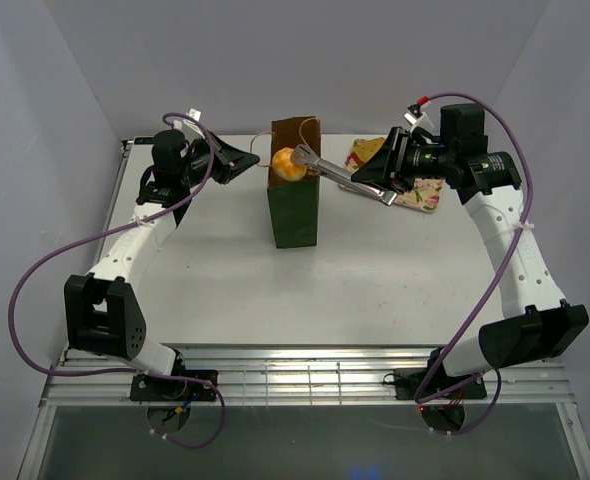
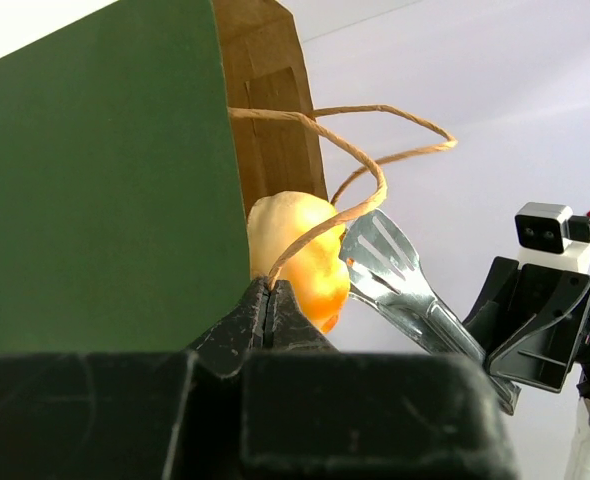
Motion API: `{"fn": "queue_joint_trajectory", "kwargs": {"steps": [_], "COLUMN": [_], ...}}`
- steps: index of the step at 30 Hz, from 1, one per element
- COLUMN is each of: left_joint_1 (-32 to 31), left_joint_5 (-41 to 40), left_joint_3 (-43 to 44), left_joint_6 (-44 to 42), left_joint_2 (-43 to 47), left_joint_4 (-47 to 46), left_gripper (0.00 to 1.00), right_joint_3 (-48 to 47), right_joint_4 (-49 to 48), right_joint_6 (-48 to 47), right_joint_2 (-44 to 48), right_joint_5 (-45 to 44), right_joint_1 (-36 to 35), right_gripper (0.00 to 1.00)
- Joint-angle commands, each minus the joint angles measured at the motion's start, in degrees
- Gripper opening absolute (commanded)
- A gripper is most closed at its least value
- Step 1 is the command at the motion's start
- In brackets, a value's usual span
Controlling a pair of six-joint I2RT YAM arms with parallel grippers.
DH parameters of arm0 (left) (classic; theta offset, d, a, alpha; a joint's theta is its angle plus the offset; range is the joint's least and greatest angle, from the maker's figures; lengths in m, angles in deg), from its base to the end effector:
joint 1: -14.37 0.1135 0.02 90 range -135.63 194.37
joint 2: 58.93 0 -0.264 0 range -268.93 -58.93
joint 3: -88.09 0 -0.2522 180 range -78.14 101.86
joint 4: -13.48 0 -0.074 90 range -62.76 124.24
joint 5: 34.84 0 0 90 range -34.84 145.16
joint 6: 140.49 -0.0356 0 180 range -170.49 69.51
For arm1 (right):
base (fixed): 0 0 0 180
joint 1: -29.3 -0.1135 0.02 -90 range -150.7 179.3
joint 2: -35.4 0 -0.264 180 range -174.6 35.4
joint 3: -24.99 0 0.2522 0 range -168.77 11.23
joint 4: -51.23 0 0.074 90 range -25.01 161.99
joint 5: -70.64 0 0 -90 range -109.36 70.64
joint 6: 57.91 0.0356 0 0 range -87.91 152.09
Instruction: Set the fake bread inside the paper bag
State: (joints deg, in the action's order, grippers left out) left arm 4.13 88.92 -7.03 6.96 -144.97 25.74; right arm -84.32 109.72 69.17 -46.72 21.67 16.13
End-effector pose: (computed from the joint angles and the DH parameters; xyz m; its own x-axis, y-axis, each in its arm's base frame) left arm 0.3455 -0.0825 0.3477 -0.6958 -0.5864 -0.4146 0.1732 0.4233 -0.8893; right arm 0.2812 0.0898 0.4379 -0.8365 0.2714 -0.4761 -0.2678 0.5554 0.7873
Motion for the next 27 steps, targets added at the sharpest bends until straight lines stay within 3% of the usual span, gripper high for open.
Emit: {"fn": "queue_joint_trajectory", "kwargs": {"steps": [1, 19, 27], "left_joint_1": [0.13, 0.13, 0.13], "left_joint_5": [1.22, 1.14, 1.4], "left_joint_3": [2.01, 1.13, 1.05], "left_joint_6": [-0.67, -0.67, -0.67], "left_joint_2": [1.14, 1.66, 1.75], "left_joint_4": [0.09, -0.17, 0.0], "left_gripper": [0.0, 0.0, 0.0], "right_joint_3": [-1.57, -7.45, -9.13], "right_joint_4": [-3.51, -0.88, 0.62], "right_joint_6": [-0.6, -1.57, -2.45], "right_joint_2": [1.09, 0.04, 1.44], "right_joint_5": [0.27, -2.27, -2.55], "right_joint_1": [-0.19, 0.07, 3.85], "right_gripper": [0.45, 0.51, 0.52]}}
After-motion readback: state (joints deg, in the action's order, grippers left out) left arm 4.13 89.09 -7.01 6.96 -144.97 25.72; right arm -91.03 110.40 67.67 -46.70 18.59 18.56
